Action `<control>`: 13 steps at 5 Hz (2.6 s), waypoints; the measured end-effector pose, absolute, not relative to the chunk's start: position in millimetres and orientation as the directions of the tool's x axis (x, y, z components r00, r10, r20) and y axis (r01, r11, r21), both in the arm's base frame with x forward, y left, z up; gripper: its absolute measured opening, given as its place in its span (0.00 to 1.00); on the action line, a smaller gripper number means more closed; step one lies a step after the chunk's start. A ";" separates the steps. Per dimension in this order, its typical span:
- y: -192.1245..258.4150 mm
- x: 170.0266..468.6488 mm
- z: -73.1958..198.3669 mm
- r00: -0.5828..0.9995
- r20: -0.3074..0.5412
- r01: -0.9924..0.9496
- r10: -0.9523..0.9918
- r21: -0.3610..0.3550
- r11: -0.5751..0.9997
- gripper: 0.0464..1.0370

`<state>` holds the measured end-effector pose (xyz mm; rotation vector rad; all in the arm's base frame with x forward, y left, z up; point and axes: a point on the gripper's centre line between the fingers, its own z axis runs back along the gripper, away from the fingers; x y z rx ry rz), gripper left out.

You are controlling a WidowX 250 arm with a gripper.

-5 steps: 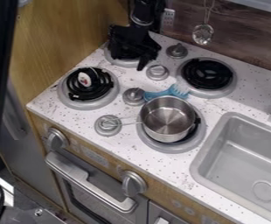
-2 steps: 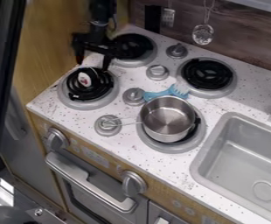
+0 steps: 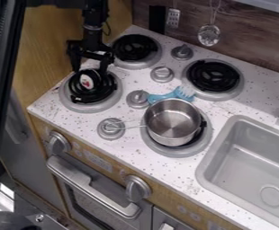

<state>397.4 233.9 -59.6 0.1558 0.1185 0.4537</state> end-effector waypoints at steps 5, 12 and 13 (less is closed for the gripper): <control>202.0 377.9 -61.6 0.914 -0.071 -0.391 0.400 0.114 0.914 0.39; 117.3 447.7 -35.1 0.974 0.165 -0.164 0.154 0.050 0.985 0.95; 109.5 429.0 -37.4 0.981 0.094 -0.171 0.168 0.019 0.985 0.96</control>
